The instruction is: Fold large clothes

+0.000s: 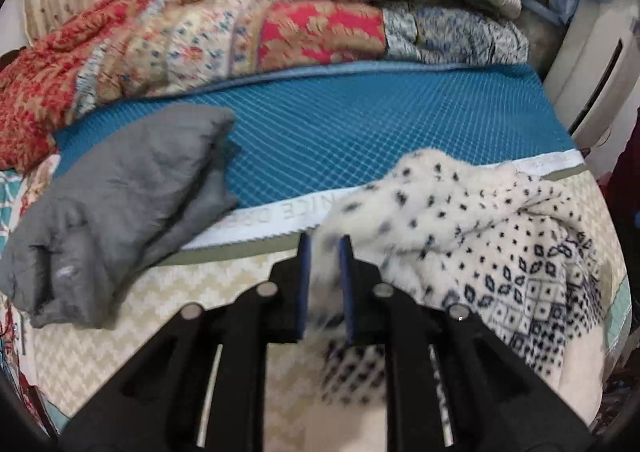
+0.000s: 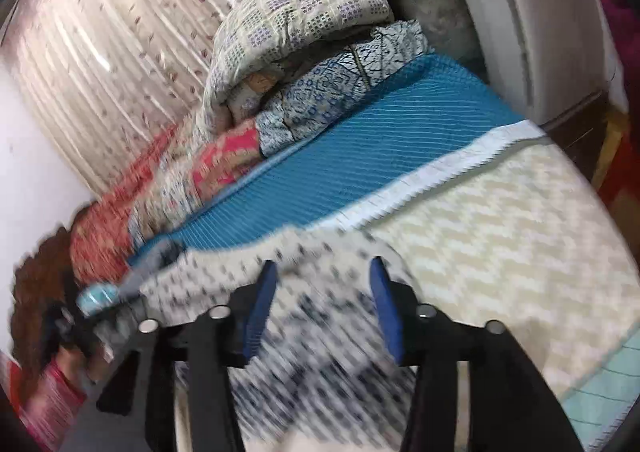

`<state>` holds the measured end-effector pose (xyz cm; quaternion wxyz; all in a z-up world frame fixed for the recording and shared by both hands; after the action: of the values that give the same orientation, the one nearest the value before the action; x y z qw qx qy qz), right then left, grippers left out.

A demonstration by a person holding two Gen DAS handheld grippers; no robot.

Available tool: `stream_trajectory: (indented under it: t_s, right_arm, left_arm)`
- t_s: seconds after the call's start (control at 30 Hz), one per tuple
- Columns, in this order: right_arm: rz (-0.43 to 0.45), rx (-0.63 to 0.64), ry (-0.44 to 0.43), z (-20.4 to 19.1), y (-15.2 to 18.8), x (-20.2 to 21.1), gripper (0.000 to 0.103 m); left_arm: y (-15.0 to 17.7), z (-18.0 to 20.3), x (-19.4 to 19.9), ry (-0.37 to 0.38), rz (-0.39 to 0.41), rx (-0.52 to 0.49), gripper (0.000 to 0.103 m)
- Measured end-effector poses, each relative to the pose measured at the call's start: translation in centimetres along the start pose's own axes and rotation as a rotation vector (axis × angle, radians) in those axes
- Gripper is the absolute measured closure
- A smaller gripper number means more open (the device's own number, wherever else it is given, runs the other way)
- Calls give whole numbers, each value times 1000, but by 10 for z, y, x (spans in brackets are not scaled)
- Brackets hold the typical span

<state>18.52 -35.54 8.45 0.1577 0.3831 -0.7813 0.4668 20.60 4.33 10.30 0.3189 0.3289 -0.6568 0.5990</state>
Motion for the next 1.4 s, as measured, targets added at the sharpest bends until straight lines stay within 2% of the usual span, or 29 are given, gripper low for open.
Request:
stream_trajectory:
  t_s: [0.03, 0.07, 0.1, 0.17, 0.2, 0.27, 0.33, 0.37, 0.4, 0.43, 0.47, 0.57, 0.63, 0.67, 0.73, 0.77, 0.8, 0.83, 0.87, 0.9, 0.93, 1.03, 1.07, 1.1, 1.17, 1.2, 1.3, 1.37, 1.4]
  right_arm:
    - [-16, 30, 28, -2, 10, 9, 38]
    - [-28, 54, 49, -5, 21, 23, 34]
    - [-51, 91, 79, -6, 41, 33, 30]
    - [-105, 127, 146, -1, 83, 43, 27]
    - [-131, 122, 162, 3, 101, 43, 27]
    - [-207, 87, 158, 5, 146, 44, 27]
    - [-231, 74, 152, 1, 175, 45, 27]
    - [-230, 83, 147, -4, 185, 44, 32]
    - [-225, 99, 150, -9, 188, 44, 61]
    - [-226, 125, 175, -13, 190, 43, 77]
    - [-225, 158, 219, -16, 188, 43, 82]
    - [-150, 206, 291, -16, 161, 63, 82]
    - [-107, 302, 446, -2, 127, 77, 82]
    - [-89, 367, 599, 17, 105, 84, 82]
    - [-58, 408, 850, 57, 75, 98, 82]
    - [-52, 378, 1018, 87, 59, 113, 82]
    - [-44, 311, 1106, 105, 54, 129, 82]
    - [-28, 215, 1110, 116, 52, 143, 81]
    - [-3, 113, 1030, 120, 54, 153, 79]
    - [48, 14, 882, 117, 61, 164, 79]
    - [82, -43, 783, 111, 71, 172, 78]
    - [104, -61, 585, 83, 107, 176, 69]
    - [102, -43, 514, 67, 120, 174, 54]
    - [96, -7, 441, 47, 136, 170, 31]
    - [64, 61, 380, 15, 168, 160, 12]
    - [53, 79, 355, 4, 179, 155, 12]
    - [-64, 123, 284, -23, 218, 134, 12]
    - [-131, 155, 279, -35, 239, 122, 12]
    - [-166, 182, 309, -34, 249, 117, 12]
  left_arm:
    - [3, -6, 14, 6, 32, -12, 80]
    - [7, -11, 25, 5, 55, -32, 64]
    - [8, -14, 32, -5, 63, -51, 53]
    - [15, -20, 45, -15, 67, -69, 53]
    - [27, -21, 54, 14, 63, -68, 53]
    - [47, -18, 63, 59, 46, -74, 53]
    - [85, -5, 69, 108, -3, -100, 49]
    - [98, 0, 69, 126, -23, -104, 47]
    - [119, 10, 70, 163, -55, -100, 47]
    - [139, 20, 72, 214, -88, -90, 47]
    - [158, 31, 74, 264, -110, -82, 47]
    - [192, 54, 82, 349, -118, -65, 55]
    - [213, 69, 84, 408, -137, -42, 57]
    - [221, 75, 81, 409, -157, -36, 57]
    - [232, 83, 68, 336, -188, -70, 57]
    - [235, 85, 62, 280, -200, -93, 57]
    - [240, 86, 52, 191, -217, -132, 57]
    - [242, 86, 48, 159, -221, -148, 57]
    - [244, 84, 42, 139, -219, -157, 57]
    - [245, 80, 38, 115, -217, -161, 57]
    - [246, 73, 31, 75, -220, -166, 57]
    - [238, 48, 28, 37, -216, -111, 57]
    - [234, 29, 30, -11, -211, -67, 58]
    - [234, 13, 29, -47, -205, -39, 59]
    - [232, -33, 28, -124, -203, 57, 59]
    - [232, -52, 26, -164, -212, 91, 59]
    - [233, -145, 15, -343, -246, 226, 60]
    - [234, -188, 21, -344, -273, 363, 63]
    - [229, -202, 35, -306, -244, 427, 63]
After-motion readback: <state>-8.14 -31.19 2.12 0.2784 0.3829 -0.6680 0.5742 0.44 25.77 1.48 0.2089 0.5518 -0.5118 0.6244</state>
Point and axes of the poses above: each gripper's, at about its wrist camera, not at the fingertips, and x roughly against the way its jaws point, z to its right, y to its underside, the point moved 7 cm from there along -x, roughly the way its jaws point, and after that the axes turned 6 degrees about -y, right-handed, at the moved point
